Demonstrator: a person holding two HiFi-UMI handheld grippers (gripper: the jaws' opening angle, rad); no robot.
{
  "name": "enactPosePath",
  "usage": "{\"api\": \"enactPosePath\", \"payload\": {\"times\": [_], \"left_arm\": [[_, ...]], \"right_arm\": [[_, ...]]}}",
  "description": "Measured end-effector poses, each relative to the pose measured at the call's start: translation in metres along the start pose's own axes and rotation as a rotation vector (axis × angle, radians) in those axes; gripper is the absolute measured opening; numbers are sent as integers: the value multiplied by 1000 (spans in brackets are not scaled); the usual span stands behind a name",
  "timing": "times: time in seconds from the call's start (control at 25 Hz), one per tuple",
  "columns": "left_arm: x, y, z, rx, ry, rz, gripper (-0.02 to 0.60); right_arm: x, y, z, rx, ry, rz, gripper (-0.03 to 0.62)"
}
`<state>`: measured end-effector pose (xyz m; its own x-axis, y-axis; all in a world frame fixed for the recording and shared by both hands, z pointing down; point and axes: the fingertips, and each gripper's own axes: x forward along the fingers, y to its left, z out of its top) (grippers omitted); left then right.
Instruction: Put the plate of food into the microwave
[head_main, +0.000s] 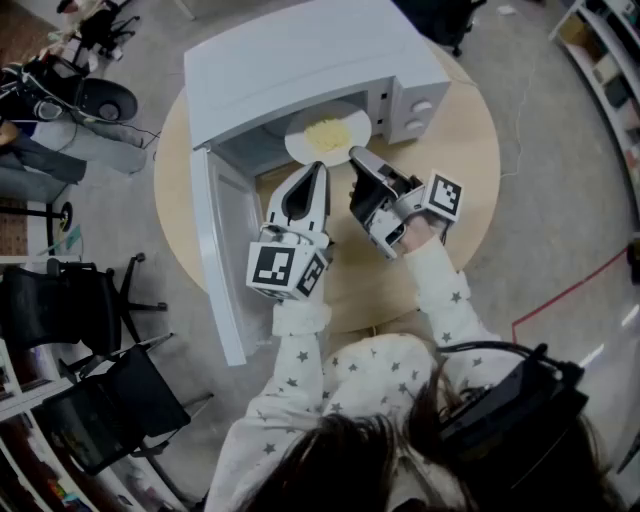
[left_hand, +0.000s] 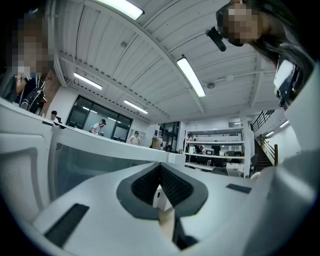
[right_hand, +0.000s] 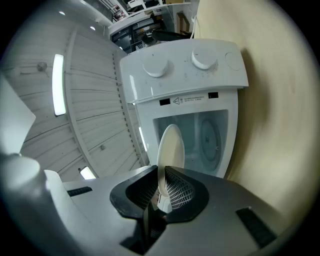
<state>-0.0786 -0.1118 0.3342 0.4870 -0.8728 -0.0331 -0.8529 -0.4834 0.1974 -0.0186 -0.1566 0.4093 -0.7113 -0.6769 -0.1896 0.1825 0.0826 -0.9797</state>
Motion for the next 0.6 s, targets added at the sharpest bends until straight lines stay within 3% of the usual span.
{"api": "enactPosePath", "payload": {"times": [0.24,0.6], "left_arm": [[24,30,-24,18,37,11,-5],[36,60,-58,-1,86,23,-5]], "right_arm": [[37,-38,19,-138,35,-124,29],[65,-81,30,-90,20,-150,29]]}}
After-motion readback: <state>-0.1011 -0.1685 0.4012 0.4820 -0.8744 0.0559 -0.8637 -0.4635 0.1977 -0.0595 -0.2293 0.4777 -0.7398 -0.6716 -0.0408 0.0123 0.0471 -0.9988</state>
